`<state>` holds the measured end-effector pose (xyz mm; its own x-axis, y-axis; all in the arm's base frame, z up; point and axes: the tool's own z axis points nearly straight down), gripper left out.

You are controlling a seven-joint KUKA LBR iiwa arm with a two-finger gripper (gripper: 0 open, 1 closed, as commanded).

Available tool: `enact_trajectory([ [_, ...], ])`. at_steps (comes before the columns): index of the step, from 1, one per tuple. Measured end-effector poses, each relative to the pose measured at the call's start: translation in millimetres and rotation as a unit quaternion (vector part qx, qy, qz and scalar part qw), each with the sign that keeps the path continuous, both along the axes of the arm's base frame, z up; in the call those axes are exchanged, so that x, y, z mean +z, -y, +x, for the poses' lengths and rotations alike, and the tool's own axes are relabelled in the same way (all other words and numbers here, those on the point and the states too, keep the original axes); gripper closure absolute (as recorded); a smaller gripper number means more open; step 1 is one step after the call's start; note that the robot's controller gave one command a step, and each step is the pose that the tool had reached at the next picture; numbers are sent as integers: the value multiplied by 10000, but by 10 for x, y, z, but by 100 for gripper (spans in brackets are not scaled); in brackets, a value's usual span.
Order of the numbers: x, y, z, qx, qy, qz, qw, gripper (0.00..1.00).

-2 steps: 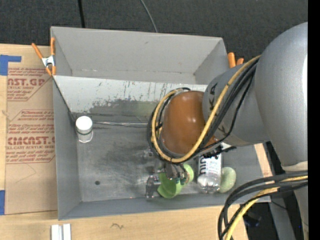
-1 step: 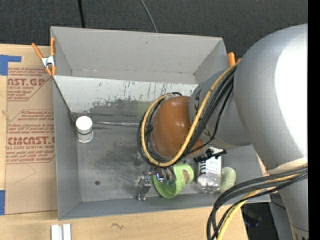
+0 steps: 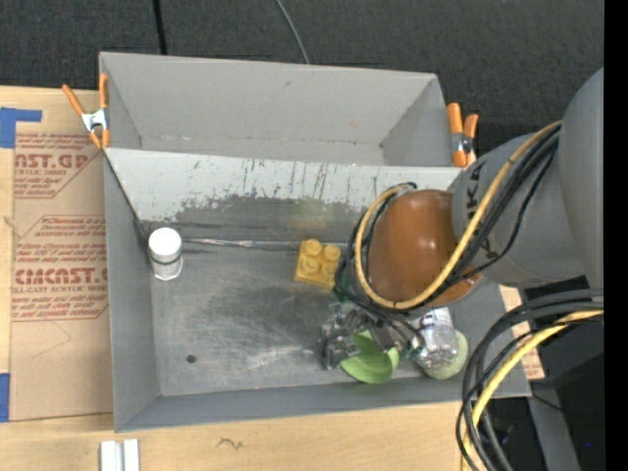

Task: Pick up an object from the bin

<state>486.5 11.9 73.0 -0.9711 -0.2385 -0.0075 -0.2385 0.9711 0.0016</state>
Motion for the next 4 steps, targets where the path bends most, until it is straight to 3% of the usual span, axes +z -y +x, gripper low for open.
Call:
enact_trajectory([
  [4, 81, -4, -15, 2, -43, -7, 10000, 100],
])
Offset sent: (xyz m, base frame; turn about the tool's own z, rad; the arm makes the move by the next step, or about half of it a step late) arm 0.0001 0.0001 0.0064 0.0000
